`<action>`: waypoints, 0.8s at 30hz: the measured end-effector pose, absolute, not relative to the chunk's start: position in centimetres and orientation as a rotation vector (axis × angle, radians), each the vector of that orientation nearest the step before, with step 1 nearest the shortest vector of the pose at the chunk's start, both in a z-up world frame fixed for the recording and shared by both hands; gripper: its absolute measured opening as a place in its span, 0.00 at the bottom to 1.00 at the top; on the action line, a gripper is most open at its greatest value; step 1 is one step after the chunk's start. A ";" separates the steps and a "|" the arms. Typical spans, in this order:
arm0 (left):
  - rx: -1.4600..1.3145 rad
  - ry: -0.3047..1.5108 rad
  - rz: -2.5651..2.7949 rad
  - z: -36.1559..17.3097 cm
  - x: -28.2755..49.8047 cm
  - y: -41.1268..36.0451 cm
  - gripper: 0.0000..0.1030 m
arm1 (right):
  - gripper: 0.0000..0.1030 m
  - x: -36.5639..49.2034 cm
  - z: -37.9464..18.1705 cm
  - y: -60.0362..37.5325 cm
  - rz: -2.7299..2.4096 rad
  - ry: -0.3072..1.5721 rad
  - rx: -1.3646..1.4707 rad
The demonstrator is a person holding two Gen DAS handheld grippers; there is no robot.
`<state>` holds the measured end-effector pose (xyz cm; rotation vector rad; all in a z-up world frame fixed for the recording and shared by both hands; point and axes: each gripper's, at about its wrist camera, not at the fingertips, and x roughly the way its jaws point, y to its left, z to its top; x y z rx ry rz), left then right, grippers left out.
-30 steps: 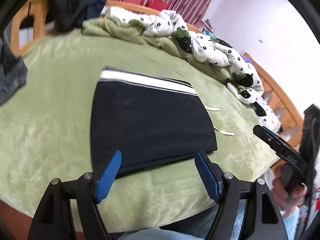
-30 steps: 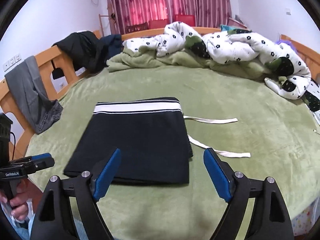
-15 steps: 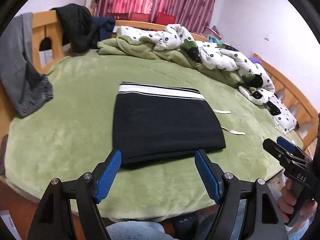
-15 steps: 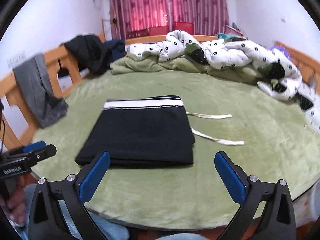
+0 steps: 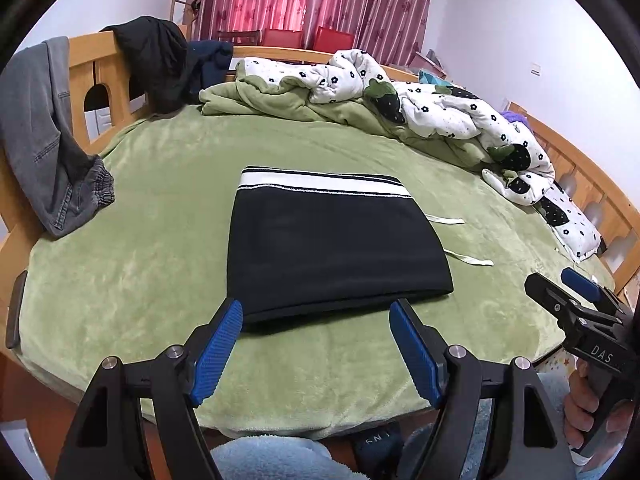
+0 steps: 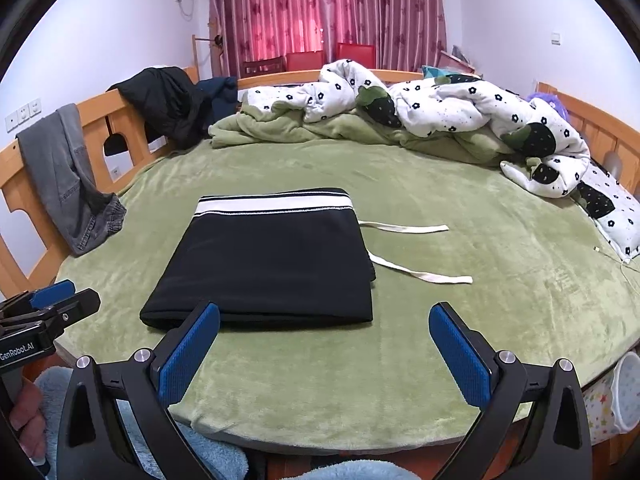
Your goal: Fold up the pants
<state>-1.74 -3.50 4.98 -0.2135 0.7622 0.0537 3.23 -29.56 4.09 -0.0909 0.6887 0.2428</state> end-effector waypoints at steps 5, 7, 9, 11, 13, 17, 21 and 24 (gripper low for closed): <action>-0.210 0.760 0.060 5.0 -1.7 -3.6 0.72 | 1.00 3.1 4.1 -29.7 0.238 0.691 -0.089; -0.210 0.758 0.060 4.9 -1.8 -3.6 0.72 | 1.00 3.1 4.1 -29.7 0.239 0.692 -0.091; -0.209 0.760 0.061 4.9 -1.8 -3.6 0.72 | 1.00 3.0 4.1 -29.6 0.235 0.687 -0.095; -0.210 0.759 0.061 4.9 -1.8 -3.7 0.72 | 1.00 3.0 4.2 -29.6 0.231 0.686 -0.099; -0.210 0.759 0.062 4.9 -1.8 -3.8 0.72 | 1.00 2.9 4.2 -29.5 0.233 0.687 -0.100; -0.211 0.757 0.062 5.0 -1.9 -3.9 0.72 | 1.00 2.9 4.2 -29.5 0.236 0.688 -0.101; -0.214 0.757 0.057 4.9 -1.9 -3.8 0.72 | 1.00 2.9 4.2 -29.4 0.236 0.687 -0.101; -0.213 0.758 0.057 4.9 -2.0 -3.8 0.72 | 1.00 2.9 4.1 -29.4 0.232 0.692 -0.104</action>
